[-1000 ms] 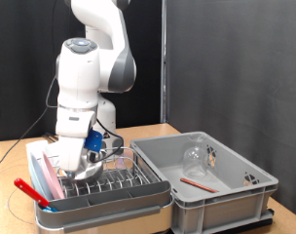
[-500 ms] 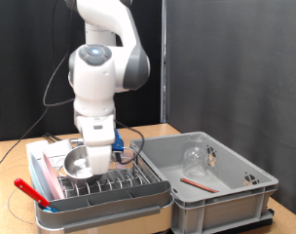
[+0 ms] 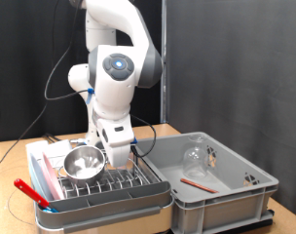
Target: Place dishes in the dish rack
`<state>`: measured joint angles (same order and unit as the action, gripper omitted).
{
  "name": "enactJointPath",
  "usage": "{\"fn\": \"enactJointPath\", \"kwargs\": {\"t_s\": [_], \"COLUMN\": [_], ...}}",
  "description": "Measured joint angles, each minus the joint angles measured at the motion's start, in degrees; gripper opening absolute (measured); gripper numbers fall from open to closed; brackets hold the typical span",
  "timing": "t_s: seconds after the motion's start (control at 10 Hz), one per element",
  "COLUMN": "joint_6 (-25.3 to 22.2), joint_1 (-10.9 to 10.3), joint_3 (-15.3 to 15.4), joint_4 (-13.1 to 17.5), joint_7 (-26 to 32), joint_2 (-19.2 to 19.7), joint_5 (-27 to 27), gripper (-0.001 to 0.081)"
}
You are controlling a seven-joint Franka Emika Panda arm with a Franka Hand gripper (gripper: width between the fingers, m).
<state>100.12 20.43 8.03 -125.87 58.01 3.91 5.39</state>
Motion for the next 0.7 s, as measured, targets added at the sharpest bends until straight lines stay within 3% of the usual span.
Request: {"fn": "enactJointPath", "kwargs": {"t_s": [0.4,0.7], "joint_6": [0.39,1.53], "joint_1": [0.00,0.04], "joint_3": [0.75,0.81], "joint_4": [-8.30,-9.43], "joint_7": [0.09,0.16], "joint_2": [-5.83,-6.00], "joint_5": [0.24,2.35], "gripper": [0.0808,0.0808]}}
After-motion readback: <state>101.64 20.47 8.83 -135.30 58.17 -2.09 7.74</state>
